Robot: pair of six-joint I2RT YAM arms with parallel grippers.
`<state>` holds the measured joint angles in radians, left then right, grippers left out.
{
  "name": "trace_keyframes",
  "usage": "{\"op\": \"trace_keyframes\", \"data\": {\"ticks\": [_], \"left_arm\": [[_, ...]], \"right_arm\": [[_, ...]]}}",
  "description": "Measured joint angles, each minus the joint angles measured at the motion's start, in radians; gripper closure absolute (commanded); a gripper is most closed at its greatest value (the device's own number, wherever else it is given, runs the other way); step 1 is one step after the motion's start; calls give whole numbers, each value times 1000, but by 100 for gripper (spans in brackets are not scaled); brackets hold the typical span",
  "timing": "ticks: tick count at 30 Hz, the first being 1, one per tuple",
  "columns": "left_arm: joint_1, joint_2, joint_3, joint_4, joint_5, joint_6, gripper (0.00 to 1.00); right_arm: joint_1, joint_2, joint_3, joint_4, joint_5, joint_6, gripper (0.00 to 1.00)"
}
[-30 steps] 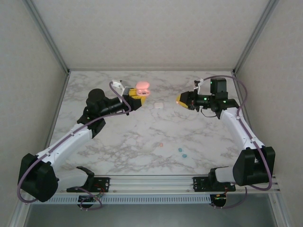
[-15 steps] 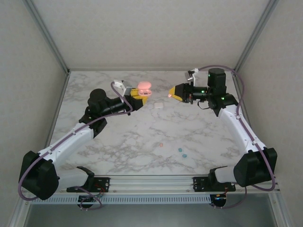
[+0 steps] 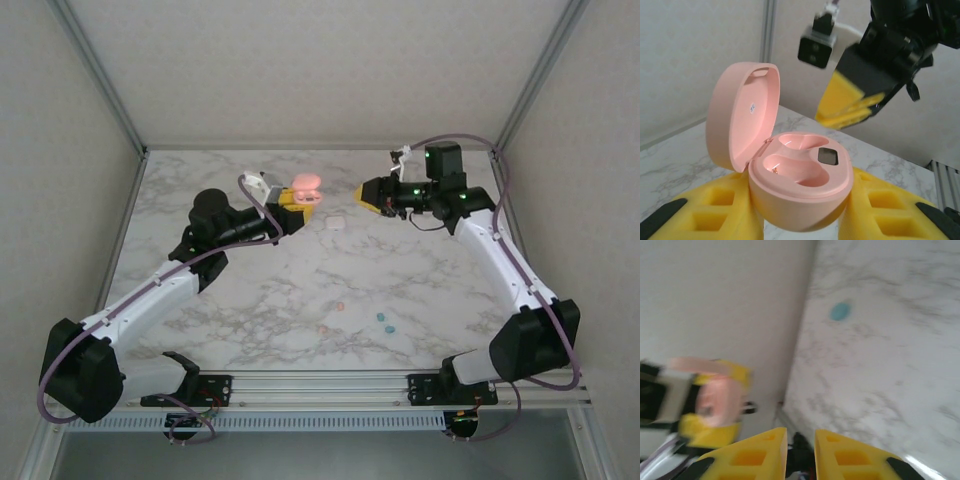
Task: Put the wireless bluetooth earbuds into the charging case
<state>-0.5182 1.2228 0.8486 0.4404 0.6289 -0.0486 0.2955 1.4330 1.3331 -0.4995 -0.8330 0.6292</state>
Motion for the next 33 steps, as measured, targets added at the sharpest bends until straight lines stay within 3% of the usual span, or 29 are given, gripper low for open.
{"op": "trace_keyframes", "data": {"ticks": [9, 16, 24, 33], "left_arm": [[0, -68, -37, -53, -173, 9, 78], [16, -138, -74, -80, -296, 16, 79], [87, -269, -126, -123, -394, 22, 79], [95, -387, -163, -180, -450, 23, 79]], "right_arm": [[83, 98, -118, -204, 341, -72, 77], [322, 129, -143, -248, 456, -162, 73], [583, 281, -129, -291, 564, -304, 67], [677, 388, -82, -318, 679, -318, 63]]}}
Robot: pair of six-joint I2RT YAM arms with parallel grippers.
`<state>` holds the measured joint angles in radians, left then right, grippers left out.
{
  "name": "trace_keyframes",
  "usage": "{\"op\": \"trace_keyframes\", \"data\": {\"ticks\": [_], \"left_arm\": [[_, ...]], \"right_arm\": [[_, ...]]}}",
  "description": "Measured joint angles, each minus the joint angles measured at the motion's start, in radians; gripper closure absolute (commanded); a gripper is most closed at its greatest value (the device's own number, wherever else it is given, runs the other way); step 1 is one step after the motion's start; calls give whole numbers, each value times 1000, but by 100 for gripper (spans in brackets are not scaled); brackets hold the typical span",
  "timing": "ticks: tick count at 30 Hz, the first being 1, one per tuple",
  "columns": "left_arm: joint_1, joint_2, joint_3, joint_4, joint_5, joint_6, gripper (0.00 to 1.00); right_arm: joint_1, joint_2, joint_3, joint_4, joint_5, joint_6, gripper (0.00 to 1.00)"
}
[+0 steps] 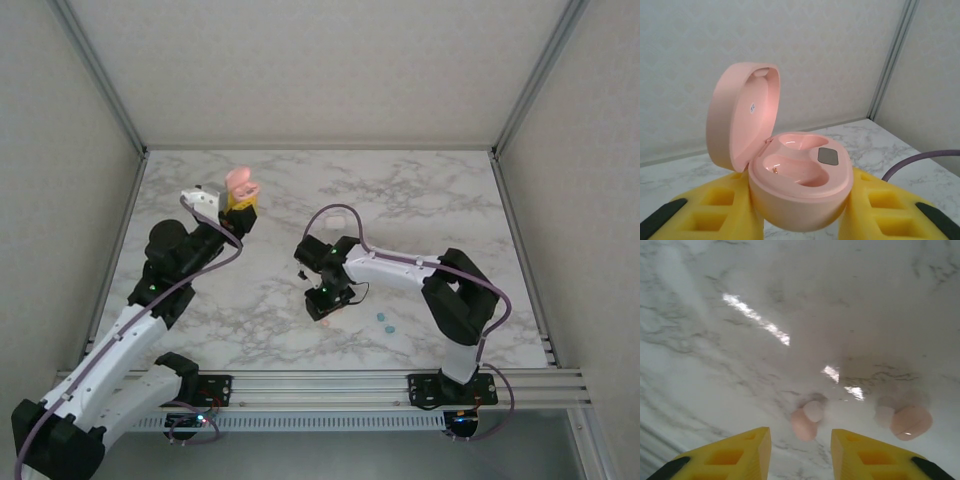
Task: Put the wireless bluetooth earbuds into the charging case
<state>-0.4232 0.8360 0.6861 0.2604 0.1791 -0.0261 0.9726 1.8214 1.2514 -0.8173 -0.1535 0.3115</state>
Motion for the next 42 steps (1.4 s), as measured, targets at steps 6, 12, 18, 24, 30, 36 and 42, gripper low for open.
{"op": "trace_keyframes", "data": {"ticks": [6, 12, 18, 24, 30, 36, 42], "left_arm": [[0, -8, -2, -24, -6, 0, 78], [0, 10, -2, -28, -5, 0, 78], [0, 15, -2, -31, -5, 0, 78], [0, 24, -2, -30, -2, 0, 78], [0, 38, -2, -30, 0, 0, 78], [0, 42, -2, -30, 3, 0, 77], [0, 43, -2, -30, 3, 0, 77]], "right_arm": [[-32, 0, 1, -13, 109, 64, 63], [-107, -5, -29, -1, 122, 180, 61], [-142, -44, -143, 68, 18, 333, 59], [-143, -46, -169, 116, -39, 402, 60], [-144, -46, -169, 149, -65, 418, 64], [-144, -32, -151, 154, -79, 414, 64], [-143, -21, -107, 145, -79, 391, 63]]}}
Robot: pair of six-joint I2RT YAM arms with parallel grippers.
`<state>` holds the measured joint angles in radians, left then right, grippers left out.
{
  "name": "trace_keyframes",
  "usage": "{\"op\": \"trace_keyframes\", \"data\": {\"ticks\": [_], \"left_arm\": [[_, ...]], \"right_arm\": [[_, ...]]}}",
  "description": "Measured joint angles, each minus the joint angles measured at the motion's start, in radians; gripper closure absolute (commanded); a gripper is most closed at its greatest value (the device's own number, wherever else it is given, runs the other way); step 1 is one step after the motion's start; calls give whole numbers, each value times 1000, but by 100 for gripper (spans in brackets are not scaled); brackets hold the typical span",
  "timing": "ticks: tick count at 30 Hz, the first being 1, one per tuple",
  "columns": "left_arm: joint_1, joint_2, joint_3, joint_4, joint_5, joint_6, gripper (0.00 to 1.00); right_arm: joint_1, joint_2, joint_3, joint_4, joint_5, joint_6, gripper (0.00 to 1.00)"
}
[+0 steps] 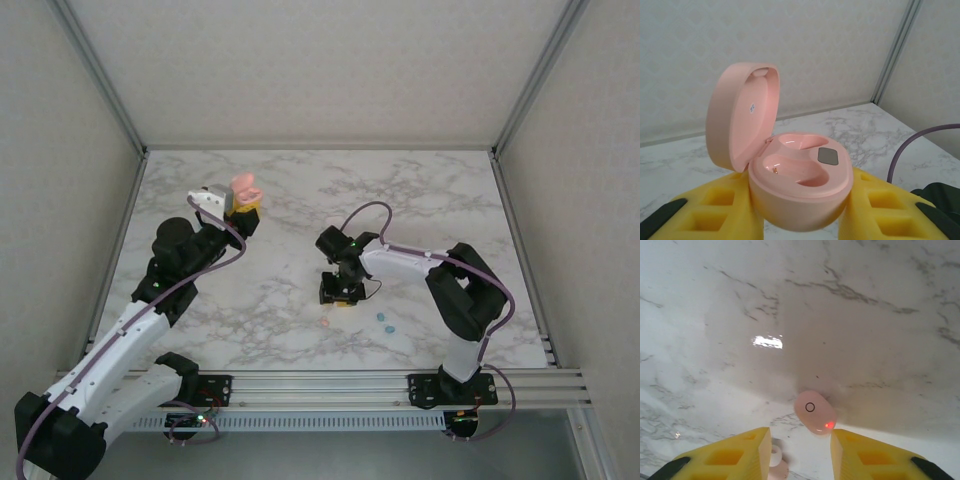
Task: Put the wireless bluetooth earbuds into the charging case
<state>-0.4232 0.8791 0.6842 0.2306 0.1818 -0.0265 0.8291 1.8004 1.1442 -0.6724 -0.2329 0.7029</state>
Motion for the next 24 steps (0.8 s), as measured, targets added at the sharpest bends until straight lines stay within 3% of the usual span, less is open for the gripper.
{"op": "trace_keyframes", "data": {"ticks": [8, 17, 24], "left_arm": [[0, 15, 0, 2, 3, 0, 77], [0, 18, 0, 3, 3, 0, 77], [0, 18, 0, 3, 3, 0, 77]], "right_arm": [[3, 18, 53, -42, 5, -39, 63], [9, 24, 129, -140, 95, -157, 63], [4, 106, 172, -159, 129, -209, 62]]}}
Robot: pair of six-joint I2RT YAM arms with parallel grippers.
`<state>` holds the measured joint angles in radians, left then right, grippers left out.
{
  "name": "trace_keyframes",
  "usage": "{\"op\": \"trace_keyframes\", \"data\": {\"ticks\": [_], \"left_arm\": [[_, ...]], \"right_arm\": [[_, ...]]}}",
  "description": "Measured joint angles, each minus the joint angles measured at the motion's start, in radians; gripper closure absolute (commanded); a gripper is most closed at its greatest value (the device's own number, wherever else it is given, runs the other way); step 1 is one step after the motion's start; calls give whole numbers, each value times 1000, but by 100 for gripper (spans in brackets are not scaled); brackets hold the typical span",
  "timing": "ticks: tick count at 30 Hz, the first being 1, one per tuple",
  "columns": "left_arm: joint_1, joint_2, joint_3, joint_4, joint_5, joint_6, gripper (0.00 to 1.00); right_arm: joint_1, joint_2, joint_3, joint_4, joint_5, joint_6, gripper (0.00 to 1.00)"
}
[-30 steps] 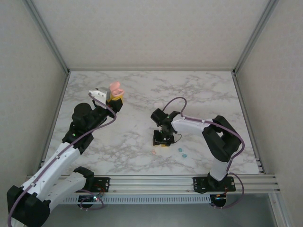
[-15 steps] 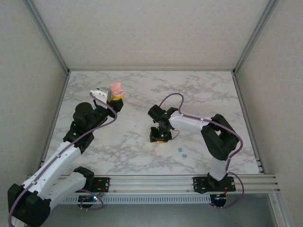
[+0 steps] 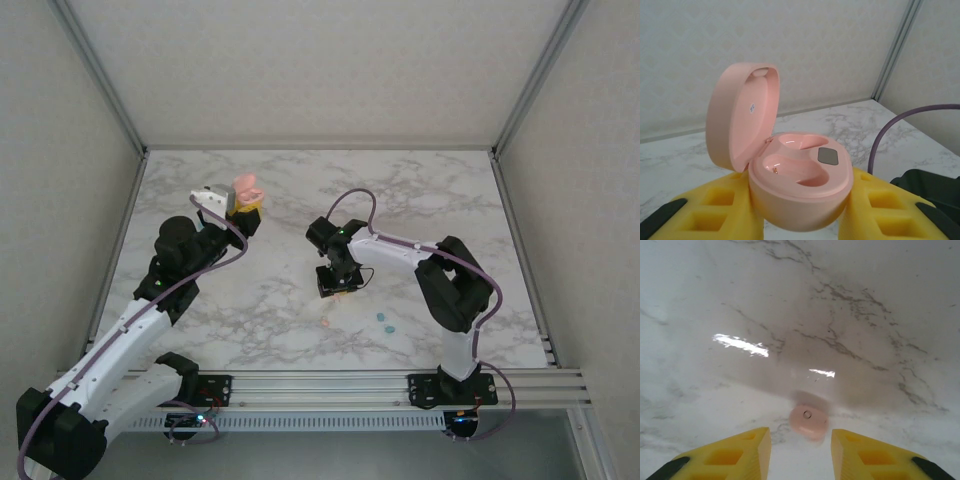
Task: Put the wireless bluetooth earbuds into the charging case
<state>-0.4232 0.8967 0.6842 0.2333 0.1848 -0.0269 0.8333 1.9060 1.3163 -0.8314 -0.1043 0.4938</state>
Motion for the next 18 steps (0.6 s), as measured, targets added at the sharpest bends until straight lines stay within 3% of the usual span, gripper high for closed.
{"op": "trace_keyframes", "data": {"ticks": [9, 18], "left_arm": [[0, 0, 0, 0, 0, 0, 76], [0, 5, 0, 0, 1, -4, 76]], "right_arm": [[-10, 29, 0, 14, -15, -58, 59], [-19, 45, -1, 40, -97, -124, 64]]}}
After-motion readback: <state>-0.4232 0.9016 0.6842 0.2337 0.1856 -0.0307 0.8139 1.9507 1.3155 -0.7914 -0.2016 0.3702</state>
